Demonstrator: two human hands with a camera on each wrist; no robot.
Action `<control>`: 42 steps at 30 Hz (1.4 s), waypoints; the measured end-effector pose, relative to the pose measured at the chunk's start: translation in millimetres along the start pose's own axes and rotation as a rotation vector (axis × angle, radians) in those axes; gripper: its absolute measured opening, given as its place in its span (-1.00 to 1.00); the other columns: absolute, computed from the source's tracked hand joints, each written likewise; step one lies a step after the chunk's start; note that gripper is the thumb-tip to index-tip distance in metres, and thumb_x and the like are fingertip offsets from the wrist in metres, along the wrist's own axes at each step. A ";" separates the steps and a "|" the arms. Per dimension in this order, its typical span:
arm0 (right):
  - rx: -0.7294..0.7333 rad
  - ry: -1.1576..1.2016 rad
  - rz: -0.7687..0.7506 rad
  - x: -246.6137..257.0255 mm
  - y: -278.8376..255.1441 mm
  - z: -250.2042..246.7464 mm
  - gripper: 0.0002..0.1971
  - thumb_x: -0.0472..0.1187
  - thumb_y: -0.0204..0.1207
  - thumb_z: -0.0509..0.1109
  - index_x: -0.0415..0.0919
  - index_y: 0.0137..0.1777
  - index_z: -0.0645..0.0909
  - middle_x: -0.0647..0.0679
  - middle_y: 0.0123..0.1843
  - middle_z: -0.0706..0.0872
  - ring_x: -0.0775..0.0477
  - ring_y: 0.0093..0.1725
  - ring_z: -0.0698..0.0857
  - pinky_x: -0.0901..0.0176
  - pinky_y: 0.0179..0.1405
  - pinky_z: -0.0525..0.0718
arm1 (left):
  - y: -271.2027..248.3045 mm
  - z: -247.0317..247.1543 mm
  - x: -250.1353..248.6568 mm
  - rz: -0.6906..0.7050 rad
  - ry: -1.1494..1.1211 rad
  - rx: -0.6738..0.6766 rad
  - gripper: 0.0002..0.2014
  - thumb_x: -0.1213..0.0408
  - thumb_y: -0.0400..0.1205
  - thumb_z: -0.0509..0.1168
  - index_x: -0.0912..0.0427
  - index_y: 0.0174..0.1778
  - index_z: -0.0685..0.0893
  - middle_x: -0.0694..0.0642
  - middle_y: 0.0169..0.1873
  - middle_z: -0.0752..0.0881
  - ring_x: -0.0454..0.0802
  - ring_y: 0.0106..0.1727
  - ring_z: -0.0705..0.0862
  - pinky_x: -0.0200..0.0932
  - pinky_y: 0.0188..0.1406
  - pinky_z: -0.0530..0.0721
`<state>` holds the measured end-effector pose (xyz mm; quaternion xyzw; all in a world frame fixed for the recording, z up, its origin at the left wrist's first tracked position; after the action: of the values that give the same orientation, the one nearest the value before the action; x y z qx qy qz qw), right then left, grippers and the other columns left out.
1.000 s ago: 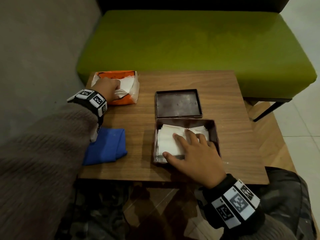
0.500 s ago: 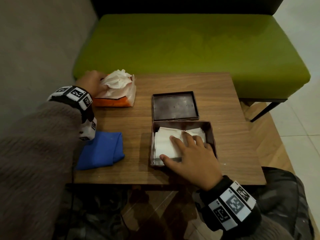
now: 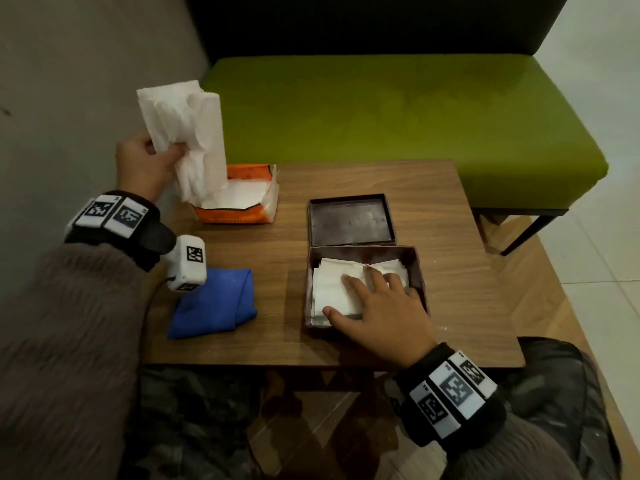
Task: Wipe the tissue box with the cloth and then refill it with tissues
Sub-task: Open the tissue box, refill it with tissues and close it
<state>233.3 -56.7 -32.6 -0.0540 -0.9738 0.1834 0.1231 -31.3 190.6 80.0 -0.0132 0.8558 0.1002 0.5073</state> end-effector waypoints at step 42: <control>0.150 1.824 -0.043 19.9 -66.1 -30.0 -0.52 0.07 0.44 0.40 -0.18 0.30 0.63 -0.27 0.18 0.79 -0.26 0.15 0.79 -0.13 0.09 0.78 | -278.4 112.5 -52.1 -0.287 -0.466 0.898 -0.57 0.31 0.51 0.40 0.19 0.31 0.55 0.21 0.09 0.75 0.10 0.10 0.75 0.07 0.09 0.73</control>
<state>218.0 -104.6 23.4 -0.1515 -0.4853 0.1301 0.8513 126.0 -65.4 29.0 0.1110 0.6685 -0.3465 0.6487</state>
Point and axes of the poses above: each hand's wrist, its own y-axis towards the middle knuckle, its own z-axis out of the palm, x = y × z, the point moved 7 cm from there along y, towards the middle knuckle
